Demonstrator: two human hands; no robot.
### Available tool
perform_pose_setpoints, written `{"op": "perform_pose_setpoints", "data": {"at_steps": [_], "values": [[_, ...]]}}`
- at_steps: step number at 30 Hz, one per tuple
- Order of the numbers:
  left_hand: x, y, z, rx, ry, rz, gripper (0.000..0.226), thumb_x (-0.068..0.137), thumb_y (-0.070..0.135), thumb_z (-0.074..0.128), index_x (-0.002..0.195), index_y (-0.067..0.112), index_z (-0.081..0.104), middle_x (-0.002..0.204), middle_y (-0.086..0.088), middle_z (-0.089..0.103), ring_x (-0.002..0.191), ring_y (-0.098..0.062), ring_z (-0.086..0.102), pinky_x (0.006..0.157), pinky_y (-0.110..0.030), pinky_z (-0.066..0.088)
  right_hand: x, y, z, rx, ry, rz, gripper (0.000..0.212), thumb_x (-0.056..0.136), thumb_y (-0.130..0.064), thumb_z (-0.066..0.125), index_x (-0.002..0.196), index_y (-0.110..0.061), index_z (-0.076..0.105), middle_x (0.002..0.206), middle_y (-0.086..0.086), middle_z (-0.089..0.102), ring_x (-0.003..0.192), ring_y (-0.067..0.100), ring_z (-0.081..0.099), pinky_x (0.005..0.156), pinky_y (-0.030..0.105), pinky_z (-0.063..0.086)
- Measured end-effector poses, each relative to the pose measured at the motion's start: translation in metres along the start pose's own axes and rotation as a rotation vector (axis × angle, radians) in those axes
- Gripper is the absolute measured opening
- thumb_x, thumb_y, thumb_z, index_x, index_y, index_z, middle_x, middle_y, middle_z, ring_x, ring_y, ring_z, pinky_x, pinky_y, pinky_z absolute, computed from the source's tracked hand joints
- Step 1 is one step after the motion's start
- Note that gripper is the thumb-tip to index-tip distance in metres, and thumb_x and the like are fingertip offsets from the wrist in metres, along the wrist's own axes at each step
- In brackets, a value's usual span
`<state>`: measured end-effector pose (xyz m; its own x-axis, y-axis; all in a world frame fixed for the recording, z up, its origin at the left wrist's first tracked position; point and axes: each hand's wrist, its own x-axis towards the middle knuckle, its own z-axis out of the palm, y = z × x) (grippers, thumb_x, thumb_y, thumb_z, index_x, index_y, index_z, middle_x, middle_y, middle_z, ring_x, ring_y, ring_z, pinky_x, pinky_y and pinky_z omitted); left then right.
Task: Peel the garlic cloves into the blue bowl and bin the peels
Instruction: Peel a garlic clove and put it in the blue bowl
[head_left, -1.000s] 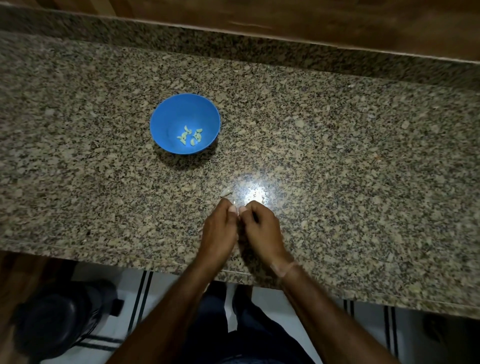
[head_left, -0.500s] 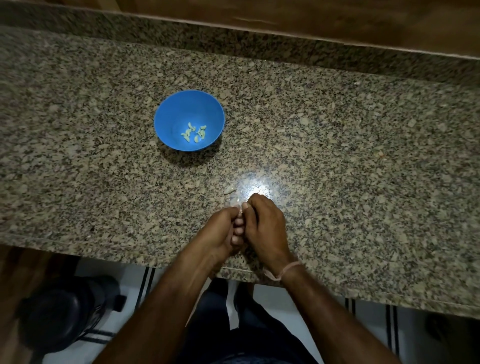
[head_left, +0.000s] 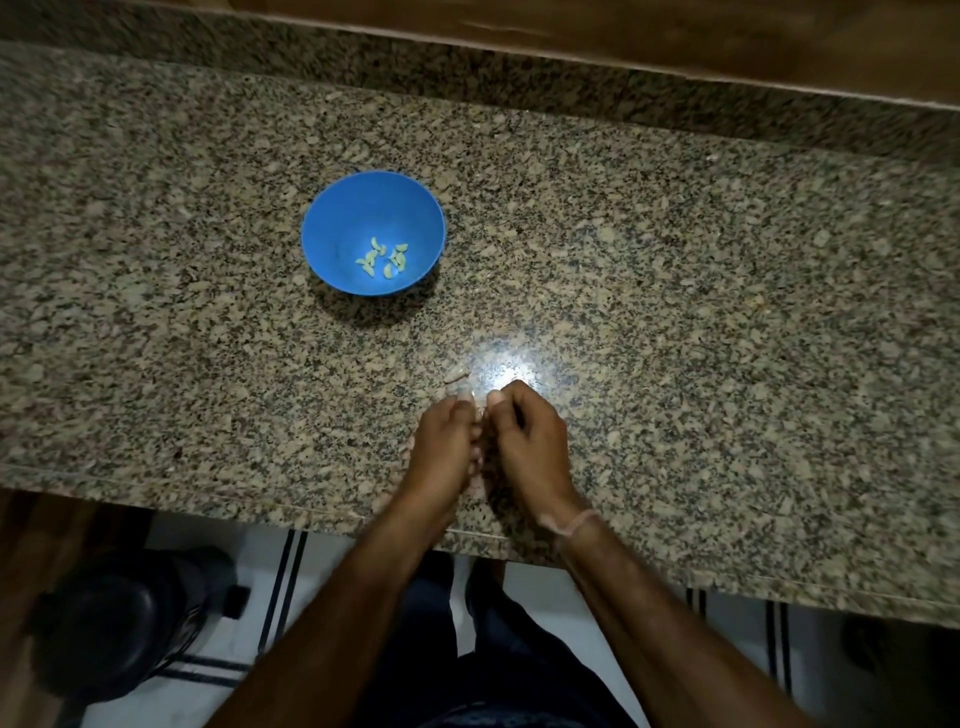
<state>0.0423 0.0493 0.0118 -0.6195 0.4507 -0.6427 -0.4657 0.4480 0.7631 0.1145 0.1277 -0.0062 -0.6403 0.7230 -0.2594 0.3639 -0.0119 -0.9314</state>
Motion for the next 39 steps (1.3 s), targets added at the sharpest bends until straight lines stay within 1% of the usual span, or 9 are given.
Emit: {"op": "perform_pose_setpoints", "data": {"at_steps": [2,5,12,19,26,29,35,37,39], "values": [[0.000,-0.008,-0.002,0.348,0.120,0.371,0.029,0.112,0.030,0.039,0.085,0.024,0.049,0.073,0.008,0.051,0.061,0.001,0.045,0.054,-0.019,0.035,-0.001,-0.006,0.001,0.298,-0.072,0.278,0.032,0.107,-0.020,0.055,0.076,-0.015,0.055,0.065,-0.004,0.049,0.062,0.011,0.042,0.056,0.026,0.035],[0.004,-0.012,-0.004,0.243,0.089,0.407,0.029,0.112,0.027,0.040,0.085,0.024,0.050,0.071,0.010,0.050,0.060,0.002,0.044,0.053,-0.016,0.034,-0.003,-0.011,0.002,0.501,-0.117,0.474,0.032,0.107,-0.017,0.055,0.075,-0.017,0.059,0.062,-0.004,0.051,0.061,0.012,0.043,0.057,0.028,0.034],[0.008,-0.002,-0.007,-0.286,-0.147,-0.191,0.034,0.110,0.028,0.039,0.079,0.020,0.051,0.060,0.007,0.044,0.050,-0.006,0.038,0.044,-0.021,0.029,-0.004,-0.003,-0.004,-0.023,-0.062,-0.001,0.024,0.107,-0.018,0.058,0.084,-0.011,0.061,0.073,-0.003,0.063,0.065,0.000,0.054,0.061,0.015,0.043],[0.010,-0.005,-0.009,-0.198,-0.097,-0.110,0.030,0.109,0.033,0.046,0.083,0.022,0.054,0.064,0.007,0.047,0.053,-0.007,0.039,0.048,-0.023,0.029,0.001,0.012,-0.005,0.124,-0.121,0.073,0.023,0.107,-0.025,0.058,0.091,-0.010,0.064,0.087,0.014,0.069,0.083,0.032,0.066,0.076,0.044,0.055],[0.009,-0.010,-0.011,-0.044,0.126,0.122,0.007,0.101,0.019,0.064,0.107,0.019,0.066,0.087,0.004,0.067,0.069,-0.009,0.060,0.058,-0.022,0.049,0.005,0.014,-0.008,0.256,-0.135,0.193,0.027,0.106,-0.026,0.060,0.089,-0.005,0.065,0.076,0.006,0.060,0.073,0.019,0.053,0.073,0.042,0.045],[0.008,-0.007,-0.014,0.154,0.136,0.357,0.008,0.098,0.016,0.069,0.101,0.021,0.074,0.093,0.009,0.076,0.087,-0.005,0.071,0.076,-0.020,0.057,0.004,0.012,-0.007,0.335,-0.125,0.268,0.028,0.104,-0.030,0.063,0.085,-0.010,0.068,0.071,0.003,0.059,0.068,0.019,0.050,0.073,0.043,0.043],[0.009,-0.005,-0.018,0.625,0.243,0.571,0.004,0.094,0.023,0.071,0.091,0.026,0.072,0.088,0.015,0.069,0.083,-0.008,0.064,0.067,-0.033,0.054,0.008,0.006,-0.005,0.349,-0.108,0.366,0.028,0.105,-0.024,0.061,0.083,-0.008,0.065,0.067,0.003,0.053,0.060,0.014,0.043,0.054,0.030,0.034],[0.010,-0.005,-0.017,0.553,0.235,0.472,0.004,0.093,0.022,0.073,0.090,0.024,0.073,0.085,0.013,0.071,0.081,-0.007,0.066,0.069,-0.030,0.054,0.007,0.004,-0.004,0.260,-0.074,0.289,0.031,0.105,-0.025,0.060,0.077,-0.010,0.059,0.065,0.000,0.050,0.060,0.012,0.042,0.056,0.030,0.034],[0.010,0.000,-0.014,0.110,0.080,0.152,0.006,0.094,0.016,0.073,0.089,0.014,0.075,0.079,0.003,0.075,0.074,-0.012,0.068,0.067,-0.027,0.055,0.007,0.006,-0.005,0.015,-0.019,0.049,0.033,0.105,-0.021,0.059,0.075,-0.009,0.053,0.066,-0.004,0.048,0.061,0.008,0.039,0.058,0.022,0.034]]}}
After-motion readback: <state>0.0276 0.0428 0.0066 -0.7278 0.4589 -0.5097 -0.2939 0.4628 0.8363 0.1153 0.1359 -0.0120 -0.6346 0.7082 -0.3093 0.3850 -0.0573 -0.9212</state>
